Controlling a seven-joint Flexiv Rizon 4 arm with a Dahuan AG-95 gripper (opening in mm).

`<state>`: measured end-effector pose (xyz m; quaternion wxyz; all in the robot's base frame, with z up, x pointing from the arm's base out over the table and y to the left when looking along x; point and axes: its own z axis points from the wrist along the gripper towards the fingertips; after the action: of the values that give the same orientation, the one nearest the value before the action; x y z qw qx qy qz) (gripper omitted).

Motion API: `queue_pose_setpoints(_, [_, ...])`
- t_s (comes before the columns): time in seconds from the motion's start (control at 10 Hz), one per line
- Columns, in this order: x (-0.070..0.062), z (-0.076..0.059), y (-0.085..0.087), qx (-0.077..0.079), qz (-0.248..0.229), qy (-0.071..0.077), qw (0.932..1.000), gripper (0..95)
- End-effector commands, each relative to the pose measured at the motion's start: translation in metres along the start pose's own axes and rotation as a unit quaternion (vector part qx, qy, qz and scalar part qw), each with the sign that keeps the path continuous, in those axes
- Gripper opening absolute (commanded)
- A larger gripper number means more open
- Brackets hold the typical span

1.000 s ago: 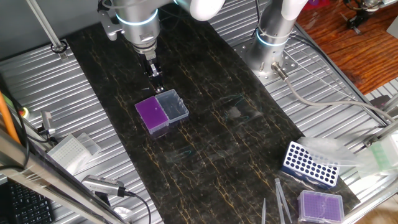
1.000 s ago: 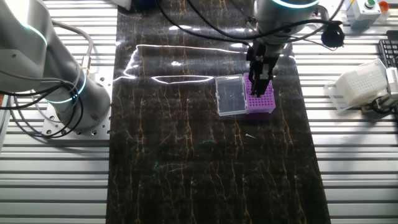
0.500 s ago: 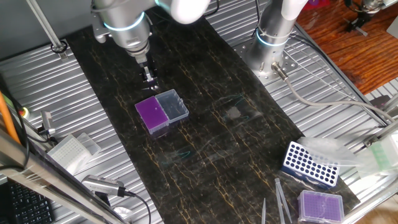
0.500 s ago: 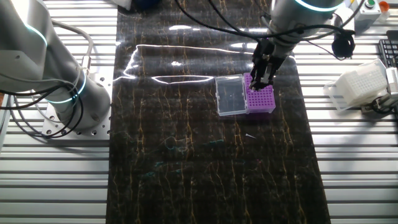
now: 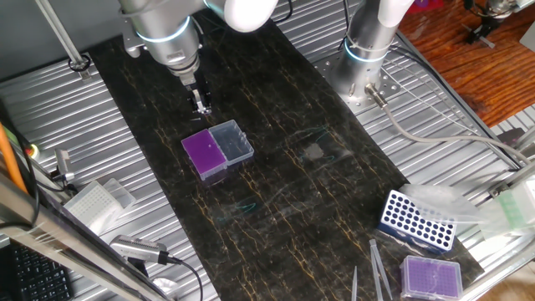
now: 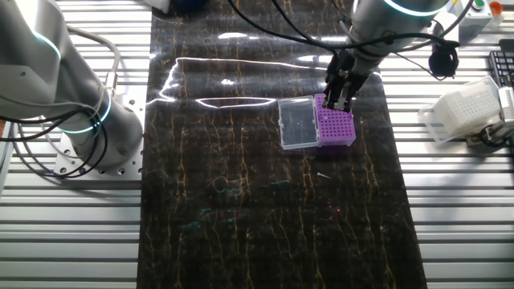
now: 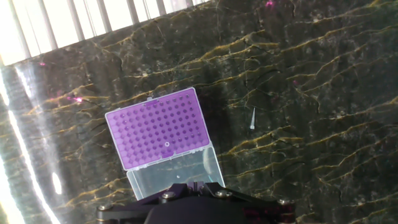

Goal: Insert a small pipette tip into the holder for small pipette tips

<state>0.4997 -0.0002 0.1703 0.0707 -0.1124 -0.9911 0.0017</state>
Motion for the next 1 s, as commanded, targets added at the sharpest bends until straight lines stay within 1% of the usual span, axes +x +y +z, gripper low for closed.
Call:
queue_pose_setpoints(0.1, [-0.0001,0.0000,0.0000,0.000,0.000,0.000,1.0000,0.0])
queue_pose_setpoints(0.5, [-0.0001,0.0000,0.0000,0.000,-0.003,0.001,1.0000,0.0])
queue_pose_setpoints(0.8, [0.0000,0.0002,-0.0002,0.005,-0.005,-0.001,1.0000,0.0])
queue_pose_setpoints(1.0, [0.0005,0.0008,-0.0007,0.007,-0.016,-0.004,0.9998,0.0])
